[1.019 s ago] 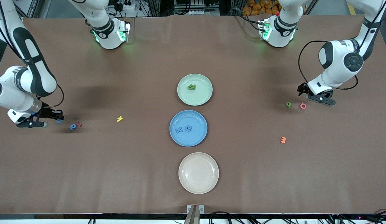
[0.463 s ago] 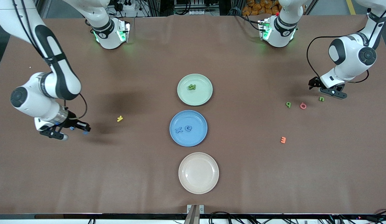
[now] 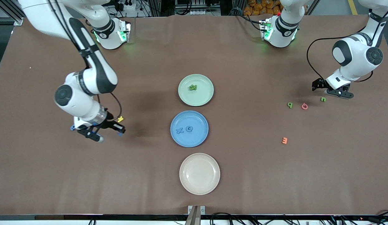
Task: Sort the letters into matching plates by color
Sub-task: 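Grasp the blue E with the right gripper while the left gripper reaches the u, then lower the blue E onto the blue plate and open the right gripper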
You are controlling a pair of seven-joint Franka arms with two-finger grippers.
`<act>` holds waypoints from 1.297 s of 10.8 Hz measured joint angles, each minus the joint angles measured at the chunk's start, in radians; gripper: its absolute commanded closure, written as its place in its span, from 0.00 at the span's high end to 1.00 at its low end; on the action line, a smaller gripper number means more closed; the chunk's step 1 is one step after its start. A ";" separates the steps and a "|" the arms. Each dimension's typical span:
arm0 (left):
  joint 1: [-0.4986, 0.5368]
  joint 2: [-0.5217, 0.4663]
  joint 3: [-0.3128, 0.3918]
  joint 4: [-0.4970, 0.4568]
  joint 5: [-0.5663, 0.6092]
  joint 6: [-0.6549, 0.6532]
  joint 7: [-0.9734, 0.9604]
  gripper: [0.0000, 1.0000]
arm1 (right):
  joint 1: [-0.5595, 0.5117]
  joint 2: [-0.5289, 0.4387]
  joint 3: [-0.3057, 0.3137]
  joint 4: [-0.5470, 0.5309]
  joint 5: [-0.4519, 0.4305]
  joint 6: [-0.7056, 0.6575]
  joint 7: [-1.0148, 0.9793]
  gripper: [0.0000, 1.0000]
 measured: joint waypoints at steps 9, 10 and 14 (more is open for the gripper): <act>-0.001 0.114 0.025 0.096 -0.021 0.001 0.004 0.62 | 0.345 0.276 -0.002 0.351 0.001 0.007 0.383 0.28; -0.002 0.119 0.033 0.097 -0.021 0.001 0.018 0.62 | 0.357 0.290 -0.003 0.365 0.001 0.007 0.390 0.86; -0.001 0.135 0.062 0.106 -0.021 0.001 0.064 0.52 | 0.371 0.300 -0.003 0.390 0.001 0.007 0.411 1.00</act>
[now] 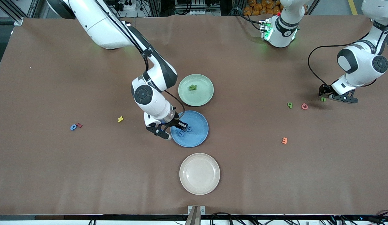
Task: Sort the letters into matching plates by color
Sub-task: 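Lower the blue E onto the blue plate and open the right gripper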
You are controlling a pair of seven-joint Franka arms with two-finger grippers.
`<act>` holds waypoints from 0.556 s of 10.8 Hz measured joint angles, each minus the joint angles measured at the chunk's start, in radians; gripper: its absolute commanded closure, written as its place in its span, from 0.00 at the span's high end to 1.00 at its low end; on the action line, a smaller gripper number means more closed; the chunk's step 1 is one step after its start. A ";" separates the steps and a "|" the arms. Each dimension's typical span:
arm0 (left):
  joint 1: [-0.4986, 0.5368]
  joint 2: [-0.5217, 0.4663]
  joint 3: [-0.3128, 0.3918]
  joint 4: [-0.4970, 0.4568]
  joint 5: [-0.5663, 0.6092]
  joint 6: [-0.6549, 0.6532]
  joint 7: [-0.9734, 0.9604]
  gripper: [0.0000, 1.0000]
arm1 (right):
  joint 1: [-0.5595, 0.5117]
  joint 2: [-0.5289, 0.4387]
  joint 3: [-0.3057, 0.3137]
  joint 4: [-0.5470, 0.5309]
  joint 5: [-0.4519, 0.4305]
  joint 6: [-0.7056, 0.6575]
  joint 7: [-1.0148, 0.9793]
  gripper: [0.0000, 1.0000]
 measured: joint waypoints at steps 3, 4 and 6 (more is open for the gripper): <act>-0.002 0.001 0.000 0.009 0.000 0.000 0.003 0.52 | 0.000 0.000 -0.005 0.005 -0.004 0.000 0.000 1.00; -0.003 0.002 0.000 0.017 0.000 0.000 0.003 0.52 | -0.001 0.000 -0.013 0.005 -0.020 -0.004 -0.011 1.00; -0.015 0.008 -0.001 0.034 0.000 0.000 0.004 0.52 | -0.021 -0.005 -0.049 0.007 -0.035 -0.054 -0.087 1.00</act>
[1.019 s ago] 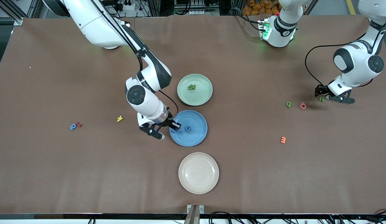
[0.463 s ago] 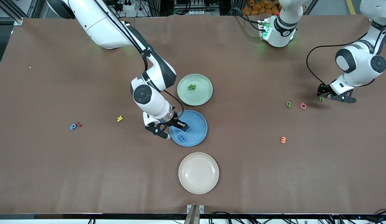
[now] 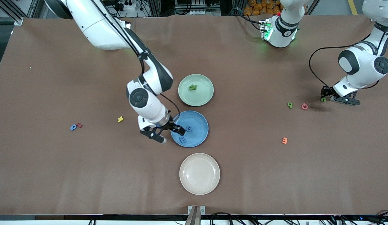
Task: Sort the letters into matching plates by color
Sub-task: 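Lower the blue E onto the blue plate and open the right gripper, then grasp the green u with the left gripper while the right gripper withdraws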
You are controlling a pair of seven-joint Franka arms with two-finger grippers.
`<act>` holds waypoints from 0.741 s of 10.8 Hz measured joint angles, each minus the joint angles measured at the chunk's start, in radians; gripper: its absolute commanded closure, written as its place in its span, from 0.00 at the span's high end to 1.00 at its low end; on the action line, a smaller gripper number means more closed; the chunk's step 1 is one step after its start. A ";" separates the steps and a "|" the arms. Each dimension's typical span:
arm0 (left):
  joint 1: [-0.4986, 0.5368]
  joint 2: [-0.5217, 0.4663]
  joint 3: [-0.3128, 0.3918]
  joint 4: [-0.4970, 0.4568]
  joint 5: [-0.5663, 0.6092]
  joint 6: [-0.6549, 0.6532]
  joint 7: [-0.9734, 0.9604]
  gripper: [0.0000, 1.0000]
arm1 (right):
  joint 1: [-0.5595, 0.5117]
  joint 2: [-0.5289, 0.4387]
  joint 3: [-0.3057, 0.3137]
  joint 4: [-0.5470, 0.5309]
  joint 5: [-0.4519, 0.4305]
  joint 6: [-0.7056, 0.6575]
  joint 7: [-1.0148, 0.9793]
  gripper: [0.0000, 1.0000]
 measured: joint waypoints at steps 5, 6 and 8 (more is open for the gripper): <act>-0.021 0.021 -0.001 0.016 0.000 0.000 0.000 0.51 | -0.216 -0.098 -0.055 -0.016 -0.029 -0.253 -0.337 1.00; -0.021 0.024 0.000 0.018 0.000 0.000 0.000 0.44 | -0.256 -0.110 -0.070 -0.033 -0.031 -0.264 -0.356 1.00; -0.021 0.025 0.000 0.020 0.000 0.000 0.000 0.13 | -0.321 -0.113 -0.115 -0.048 -0.033 -0.277 -0.371 1.00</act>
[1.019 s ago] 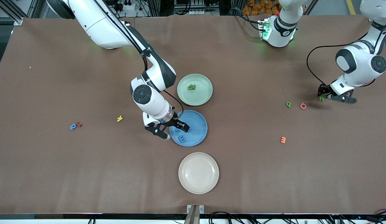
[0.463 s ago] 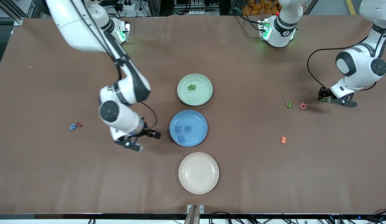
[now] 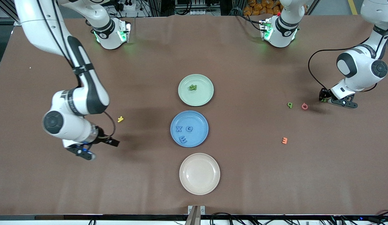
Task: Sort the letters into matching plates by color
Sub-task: 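Grasp the green u with the left gripper while the right gripper withdraws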
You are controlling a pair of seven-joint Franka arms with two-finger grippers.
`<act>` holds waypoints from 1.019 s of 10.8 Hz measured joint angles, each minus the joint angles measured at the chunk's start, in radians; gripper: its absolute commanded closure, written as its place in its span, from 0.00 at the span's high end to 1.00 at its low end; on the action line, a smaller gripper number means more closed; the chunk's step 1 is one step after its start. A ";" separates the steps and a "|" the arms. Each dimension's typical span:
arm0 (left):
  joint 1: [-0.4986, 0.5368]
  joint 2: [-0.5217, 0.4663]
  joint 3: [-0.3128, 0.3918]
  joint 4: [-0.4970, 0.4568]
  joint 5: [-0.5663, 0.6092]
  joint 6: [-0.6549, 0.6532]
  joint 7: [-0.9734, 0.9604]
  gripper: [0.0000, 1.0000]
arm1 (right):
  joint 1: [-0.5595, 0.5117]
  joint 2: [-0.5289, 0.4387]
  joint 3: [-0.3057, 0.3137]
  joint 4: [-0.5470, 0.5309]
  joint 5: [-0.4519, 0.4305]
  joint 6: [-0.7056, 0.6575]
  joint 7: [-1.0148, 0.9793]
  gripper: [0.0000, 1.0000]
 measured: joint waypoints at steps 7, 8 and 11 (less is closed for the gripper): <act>-0.018 0.000 -0.023 0.012 0.000 0.000 0.008 0.00 | -0.195 -0.023 -0.112 -0.057 0.003 -0.001 0.100 1.00; -0.020 -0.006 -0.062 0.016 0.000 -0.010 0.009 0.00 | -0.216 -0.026 -0.114 -0.071 0.003 -0.001 0.106 1.00; -0.062 -0.047 -0.202 0.081 0.000 -0.143 -0.101 0.00 | -0.234 -0.031 -0.115 -0.128 0.003 0.055 0.107 1.00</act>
